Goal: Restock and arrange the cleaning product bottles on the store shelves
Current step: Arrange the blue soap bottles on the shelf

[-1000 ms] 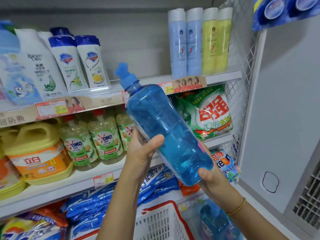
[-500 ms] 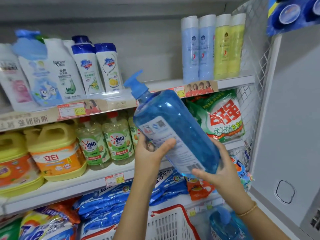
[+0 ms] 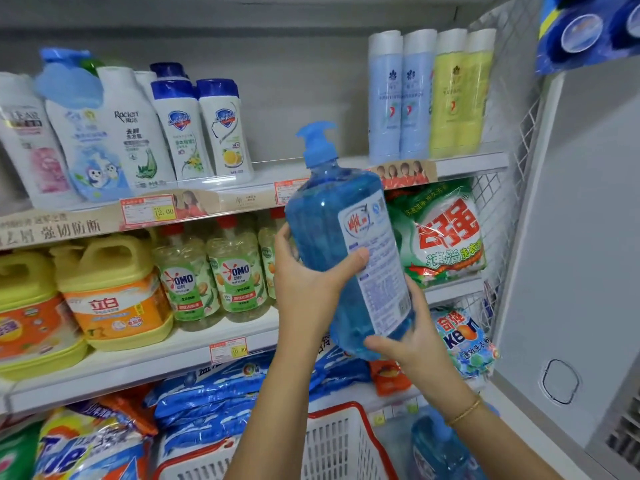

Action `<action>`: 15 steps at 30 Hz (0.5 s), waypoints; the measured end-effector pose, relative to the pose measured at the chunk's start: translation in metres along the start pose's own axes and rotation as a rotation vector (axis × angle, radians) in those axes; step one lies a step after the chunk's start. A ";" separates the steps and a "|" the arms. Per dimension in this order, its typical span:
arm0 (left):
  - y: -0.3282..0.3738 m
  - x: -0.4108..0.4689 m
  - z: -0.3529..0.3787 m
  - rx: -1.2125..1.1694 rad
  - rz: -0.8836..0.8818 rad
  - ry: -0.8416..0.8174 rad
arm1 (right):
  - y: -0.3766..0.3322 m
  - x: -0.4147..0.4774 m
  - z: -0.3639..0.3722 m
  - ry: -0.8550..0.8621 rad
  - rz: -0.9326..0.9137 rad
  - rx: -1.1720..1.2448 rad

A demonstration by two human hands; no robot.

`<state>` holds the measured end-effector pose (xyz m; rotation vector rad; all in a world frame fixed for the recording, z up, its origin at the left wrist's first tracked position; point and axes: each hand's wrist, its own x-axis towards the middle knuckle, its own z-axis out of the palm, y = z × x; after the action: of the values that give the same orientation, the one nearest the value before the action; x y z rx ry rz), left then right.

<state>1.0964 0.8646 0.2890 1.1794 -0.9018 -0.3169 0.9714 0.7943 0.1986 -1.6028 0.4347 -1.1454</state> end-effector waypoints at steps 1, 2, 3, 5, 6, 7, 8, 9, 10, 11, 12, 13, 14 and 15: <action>0.002 0.002 0.003 0.000 0.006 0.022 | -0.004 -0.002 0.007 0.022 -0.038 -0.022; 0.004 0.002 0.006 0.005 0.011 0.041 | -0.006 -0.003 0.011 0.051 -0.065 -0.056; 0.005 0.002 0.008 0.021 0.020 0.049 | -0.009 -0.004 0.016 0.085 -0.083 -0.083; 0.008 0.000 0.008 0.067 0.031 0.010 | -0.012 -0.003 0.014 0.110 -0.111 -0.132; 0.008 0.001 0.004 0.067 0.029 -0.043 | -0.012 -0.002 0.010 0.094 -0.104 -0.136; 0.008 0.003 -0.002 0.046 0.019 -0.121 | -0.011 -0.001 0.004 0.063 -0.084 -0.119; 0.007 0.005 -0.009 0.008 0.002 -0.225 | -0.010 -0.001 -0.002 0.017 -0.051 -0.085; 0.003 0.008 -0.016 -0.021 -0.025 -0.348 | -0.010 -0.003 -0.007 -0.031 -0.006 -0.031; -0.004 0.009 -0.021 -0.026 -0.052 -0.465 | -0.009 -0.005 -0.011 -0.089 0.047 0.047; -0.011 0.007 -0.024 -0.018 -0.076 -0.551 | -0.009 -0.008 -0.013 -0.155 0.109 0.143; -0.018 0.002 -0.025 -0.023 -0.103 -0.593 | -0.008 -0.010 -0.015 -0.218 0.171 0.225; -0.023 -0.006 -0.024 -0.052 -0.139 -0.588 | -0.009 -0.012 -0.016 -0.271 0.225 0.291; -0.028 -0.012 -0.022 -0.087 -0.157 -0.558 | -0.010 -0.013 -0.016 -0.315 0.260 0.330; -0.031 -0.017 -0.021 -0.112 -0.154 -0.511 | -0.012 -0.013 -0.016 -0.342 0.284 0.364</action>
<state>1.1086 0.8772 0.2521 1.0823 -1.2172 -0.8097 0.9486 0.8000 0.2025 -1.3316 0.2047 -0.6729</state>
